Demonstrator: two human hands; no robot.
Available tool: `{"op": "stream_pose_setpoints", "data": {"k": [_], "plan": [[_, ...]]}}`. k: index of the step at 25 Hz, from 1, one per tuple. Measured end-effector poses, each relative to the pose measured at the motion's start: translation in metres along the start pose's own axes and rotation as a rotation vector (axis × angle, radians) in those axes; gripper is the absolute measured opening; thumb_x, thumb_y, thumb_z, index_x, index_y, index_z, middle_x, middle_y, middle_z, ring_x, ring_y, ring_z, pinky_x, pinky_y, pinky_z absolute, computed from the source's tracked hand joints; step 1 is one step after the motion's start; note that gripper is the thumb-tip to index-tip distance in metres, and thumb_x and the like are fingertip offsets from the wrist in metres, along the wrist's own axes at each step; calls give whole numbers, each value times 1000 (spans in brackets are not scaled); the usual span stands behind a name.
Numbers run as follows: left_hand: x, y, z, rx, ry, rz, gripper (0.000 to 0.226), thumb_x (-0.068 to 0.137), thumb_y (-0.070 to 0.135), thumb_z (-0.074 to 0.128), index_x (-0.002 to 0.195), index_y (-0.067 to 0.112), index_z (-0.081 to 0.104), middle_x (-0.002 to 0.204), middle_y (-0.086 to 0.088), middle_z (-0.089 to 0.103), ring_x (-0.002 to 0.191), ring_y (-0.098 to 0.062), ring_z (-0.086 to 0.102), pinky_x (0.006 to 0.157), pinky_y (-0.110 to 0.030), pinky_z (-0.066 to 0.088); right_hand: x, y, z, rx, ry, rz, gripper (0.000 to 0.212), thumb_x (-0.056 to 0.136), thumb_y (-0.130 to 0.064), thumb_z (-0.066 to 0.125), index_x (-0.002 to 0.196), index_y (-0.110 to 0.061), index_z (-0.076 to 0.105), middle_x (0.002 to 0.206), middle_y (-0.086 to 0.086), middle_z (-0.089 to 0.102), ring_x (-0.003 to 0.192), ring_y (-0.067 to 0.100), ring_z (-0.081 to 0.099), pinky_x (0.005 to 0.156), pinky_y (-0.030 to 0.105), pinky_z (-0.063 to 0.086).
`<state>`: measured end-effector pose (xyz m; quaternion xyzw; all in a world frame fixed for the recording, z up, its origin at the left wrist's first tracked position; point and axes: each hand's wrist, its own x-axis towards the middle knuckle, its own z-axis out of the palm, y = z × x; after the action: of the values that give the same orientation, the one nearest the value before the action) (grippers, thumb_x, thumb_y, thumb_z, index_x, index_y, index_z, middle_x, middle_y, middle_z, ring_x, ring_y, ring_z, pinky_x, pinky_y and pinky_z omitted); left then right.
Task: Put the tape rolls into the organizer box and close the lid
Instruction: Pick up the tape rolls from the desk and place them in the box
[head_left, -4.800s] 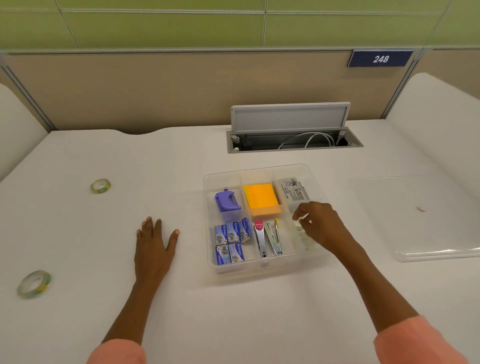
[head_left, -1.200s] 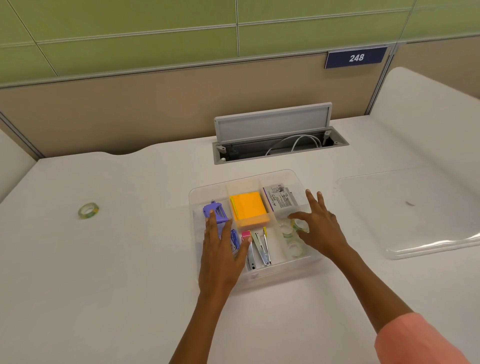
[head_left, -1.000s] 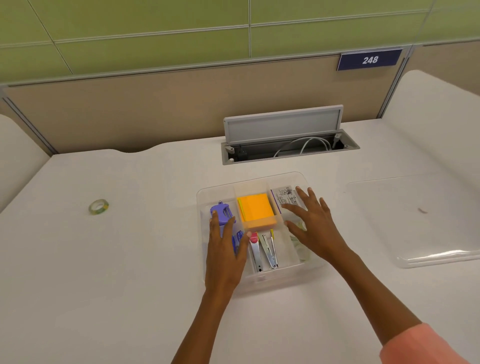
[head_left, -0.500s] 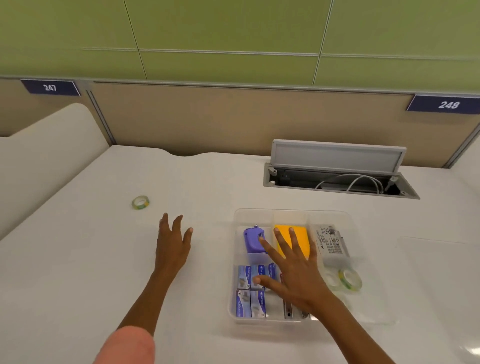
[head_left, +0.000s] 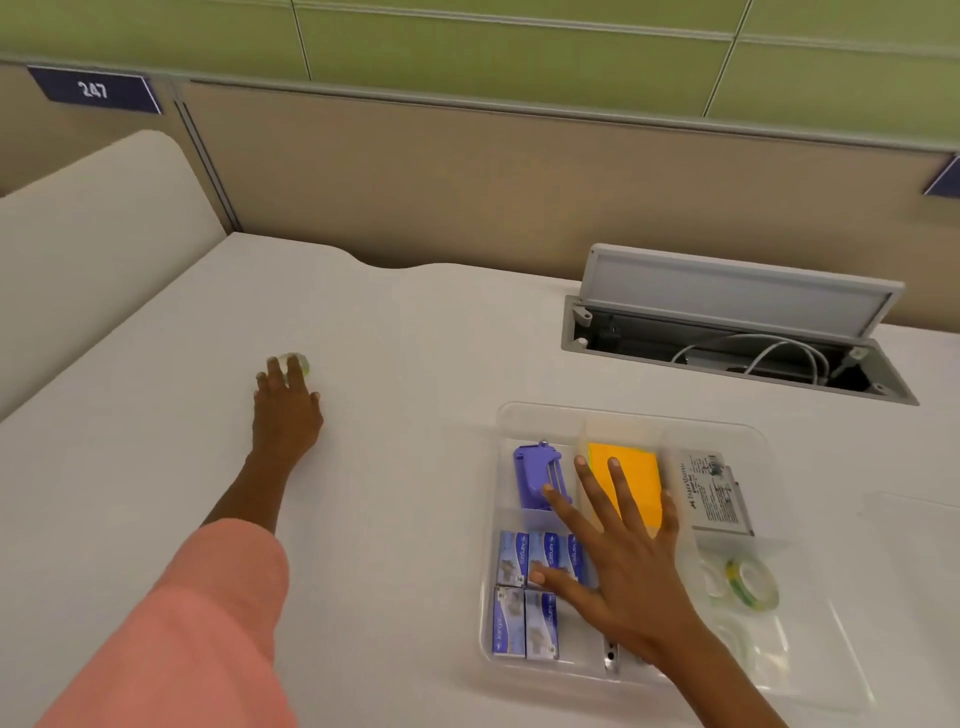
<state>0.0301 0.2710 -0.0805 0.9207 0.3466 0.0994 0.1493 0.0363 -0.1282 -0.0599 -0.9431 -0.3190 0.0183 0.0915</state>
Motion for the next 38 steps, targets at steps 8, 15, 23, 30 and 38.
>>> {"op": "stream_pose_setpoints", "data": {"k": [8,15,23,30,38], "plan": [[-3,-16,11,-29,104,59,35,89,10,49,119,-7,46,138,-31,35,115,-53,45,98,-59,38,0,1,0,15,19,-5,69,76,-81,17,138,-54,7,157,-10,-4,145,19,-15,112,62,-9],[-44,23,-6,-287,149,-40,20,79,21,67,89,5,64,109,-24,61,96,-43,59,88,-48,45,-1,0,-4,16,-37,6,72,73,-82,18,138,-54,7,158,-10,-7,143,20,-23,113,64,-7],[-155,153,-24,-864,-126,258,14,73,20,74,85,18,67,99,3,65,95,-12,60,76,-16,43,-24,45,-37,289,42,163,64,83,-65,22,139,-35,33,159,1,6,147,24,-6,120,47,0],[-251,258,1,-797,-396,655,12,72,21,74,82,25,68,115,5,60,109,3,51,90,-20,41,-75,123,-56,364,219,438,45,90,-1,44,132,-17,46,146,13,39,139,32,28,113,45,31],[-294,294,41,-444,-531,729,20,76,35,69,94,26,71,127,6,58,122,-13,38,98,-28,15,-87,124,-40,601,321,525,37,97,-20,36,134,-20,40,139,8,48,126,25,45,107,51,37]]}}
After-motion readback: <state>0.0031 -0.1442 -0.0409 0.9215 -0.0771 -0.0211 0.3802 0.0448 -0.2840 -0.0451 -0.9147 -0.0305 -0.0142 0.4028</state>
